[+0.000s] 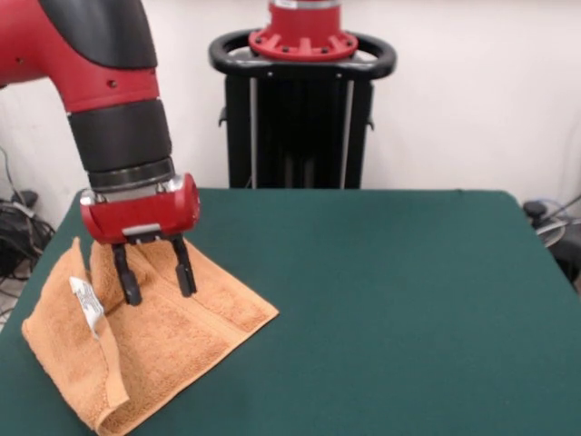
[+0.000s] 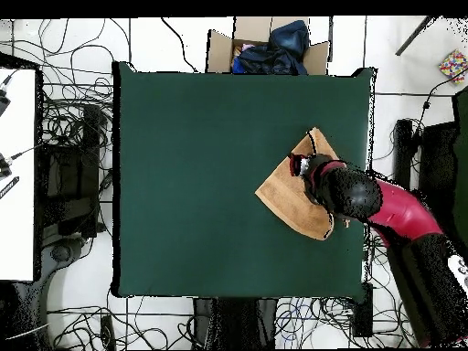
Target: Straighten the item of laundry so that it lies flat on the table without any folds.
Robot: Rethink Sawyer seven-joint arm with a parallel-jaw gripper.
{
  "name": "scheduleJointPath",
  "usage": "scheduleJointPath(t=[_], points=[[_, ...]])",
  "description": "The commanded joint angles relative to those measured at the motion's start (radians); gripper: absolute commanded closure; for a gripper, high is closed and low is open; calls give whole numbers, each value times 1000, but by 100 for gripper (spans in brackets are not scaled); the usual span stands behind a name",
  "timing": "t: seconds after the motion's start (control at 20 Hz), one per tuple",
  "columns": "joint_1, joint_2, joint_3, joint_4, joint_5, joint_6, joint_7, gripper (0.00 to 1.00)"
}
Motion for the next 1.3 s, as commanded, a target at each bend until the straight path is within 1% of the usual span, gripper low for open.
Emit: scheduleJointPath(t=[0.05, 0.2, 0.35, 0.5, 1.3], points=[[16, 66, -62, -23, -24, 42, 61, 0], [14, 94, -66, -34, -29, 34, 57, 0], [24, 126, -93, -52, -50, 5, 65, 0], [27, 161, -110, -85, -63, 8, 52, 0], [3, 182, -95, -185, -68, 109, -41, 0]])
